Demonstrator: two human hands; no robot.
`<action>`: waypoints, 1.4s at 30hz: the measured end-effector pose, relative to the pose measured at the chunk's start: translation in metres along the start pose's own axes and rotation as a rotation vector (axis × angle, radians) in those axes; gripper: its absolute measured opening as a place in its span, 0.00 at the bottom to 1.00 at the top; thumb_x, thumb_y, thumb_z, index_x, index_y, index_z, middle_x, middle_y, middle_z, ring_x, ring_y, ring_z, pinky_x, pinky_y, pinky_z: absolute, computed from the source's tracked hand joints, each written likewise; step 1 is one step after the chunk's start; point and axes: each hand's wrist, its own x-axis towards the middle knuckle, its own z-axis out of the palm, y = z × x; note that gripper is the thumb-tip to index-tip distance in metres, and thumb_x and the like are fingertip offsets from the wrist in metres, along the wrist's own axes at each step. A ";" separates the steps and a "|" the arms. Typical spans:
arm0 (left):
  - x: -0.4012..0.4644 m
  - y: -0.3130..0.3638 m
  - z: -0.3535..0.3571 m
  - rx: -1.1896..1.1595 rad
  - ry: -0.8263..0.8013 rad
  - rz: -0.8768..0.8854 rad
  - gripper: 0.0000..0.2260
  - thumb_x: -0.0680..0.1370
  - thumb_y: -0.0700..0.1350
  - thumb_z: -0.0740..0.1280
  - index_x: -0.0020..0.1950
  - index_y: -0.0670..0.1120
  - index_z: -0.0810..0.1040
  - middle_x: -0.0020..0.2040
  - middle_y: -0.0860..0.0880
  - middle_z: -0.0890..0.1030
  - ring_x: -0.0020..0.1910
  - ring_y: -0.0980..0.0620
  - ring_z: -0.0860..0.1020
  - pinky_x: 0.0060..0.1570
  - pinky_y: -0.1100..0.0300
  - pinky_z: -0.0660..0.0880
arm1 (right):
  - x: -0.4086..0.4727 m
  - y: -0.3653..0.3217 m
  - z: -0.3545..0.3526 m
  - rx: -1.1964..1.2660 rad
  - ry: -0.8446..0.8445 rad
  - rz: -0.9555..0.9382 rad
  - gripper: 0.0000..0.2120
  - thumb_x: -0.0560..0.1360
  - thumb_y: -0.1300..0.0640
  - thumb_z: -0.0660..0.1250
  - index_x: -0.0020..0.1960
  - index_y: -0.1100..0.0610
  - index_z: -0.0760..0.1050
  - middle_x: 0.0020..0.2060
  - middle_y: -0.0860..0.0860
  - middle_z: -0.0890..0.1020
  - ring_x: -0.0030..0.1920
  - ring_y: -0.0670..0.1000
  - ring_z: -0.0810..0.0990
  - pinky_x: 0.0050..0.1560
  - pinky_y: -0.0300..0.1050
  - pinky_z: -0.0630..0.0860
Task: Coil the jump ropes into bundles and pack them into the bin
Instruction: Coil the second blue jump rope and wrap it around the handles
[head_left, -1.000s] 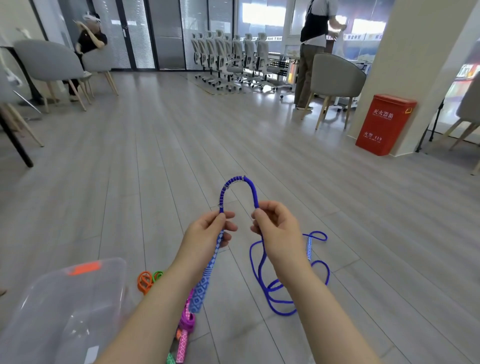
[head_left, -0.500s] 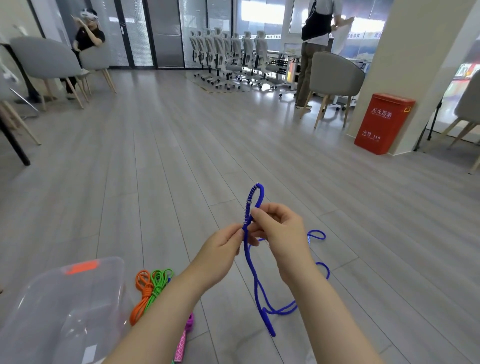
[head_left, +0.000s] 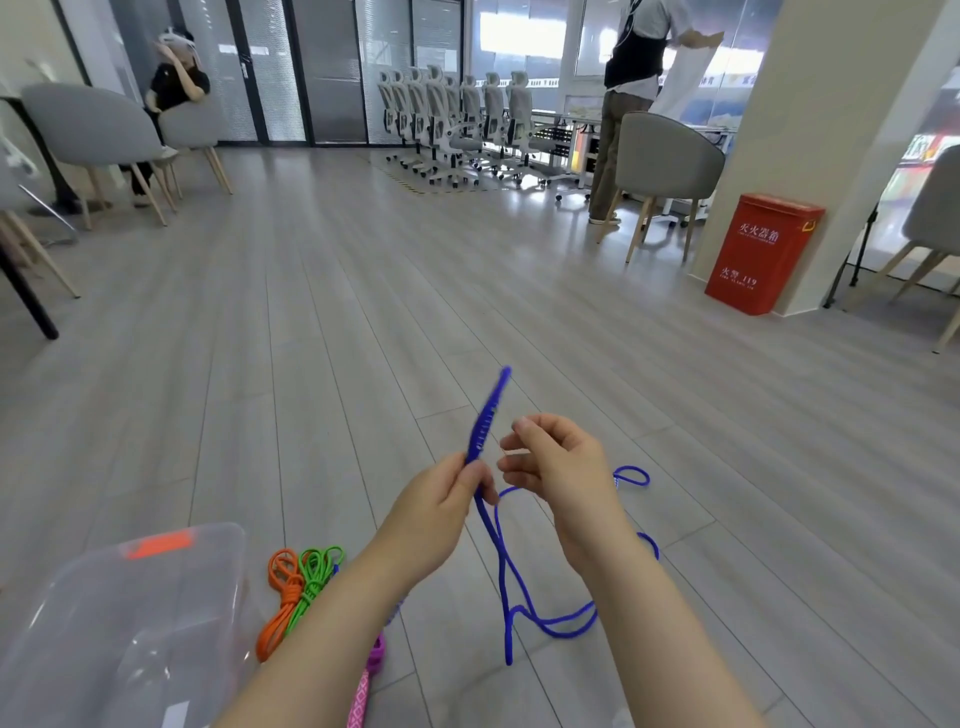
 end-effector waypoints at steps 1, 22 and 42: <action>0.001 0.000 -0.002 -0.054 0.047 -0.014 0.14 0.84 0.47 0.56 0.45 0.47 0.78 0.39 0.51 0.82 0.34 0.55 0.72 0.41 0.53 0.72 | 0.002 0.003 0.000 -0.077 0.018 0.011 0.04 0.79 0.59 0.64 0.50 0.58 0.77 0.40 0.53 0.83 0.36 0.48 0.81 0.40 0.41 0.80; 0.024 -0.025 -0.075 -1.207 0.723 -0.234 0.17 0.84 0.50 0.54 0.38 0.47 0.70 0.31 0.52 0.77 0.33 0.56 0.78 0.47 0.56 0.75 | 0.007 -0.008 -0.066 -0.752 -0.139 0.023 0.07 0.77 0.51 0.66 0.46 0.52 0.79 0.36 0.48 0.79 0.38 0.47 0.75 0.41 0.43 0.72; 0.004 0.006 -0.028 -0.668 -0.122 -0.339 0.13 0.82 0.46 0.60 0.49 0.39 0.79 0.34 0.47 0.75 0.34 0.51 0.74 0.41 0.55 0.75 | -0.001 0.003 -0.013 -0.516 -0.103 -0.282 0.03 0.74 0.53 0.72 0.41 0.50 0.82 0.33 0.45 0.81 0.34 0.39 0.75 0.37 0.32 0.73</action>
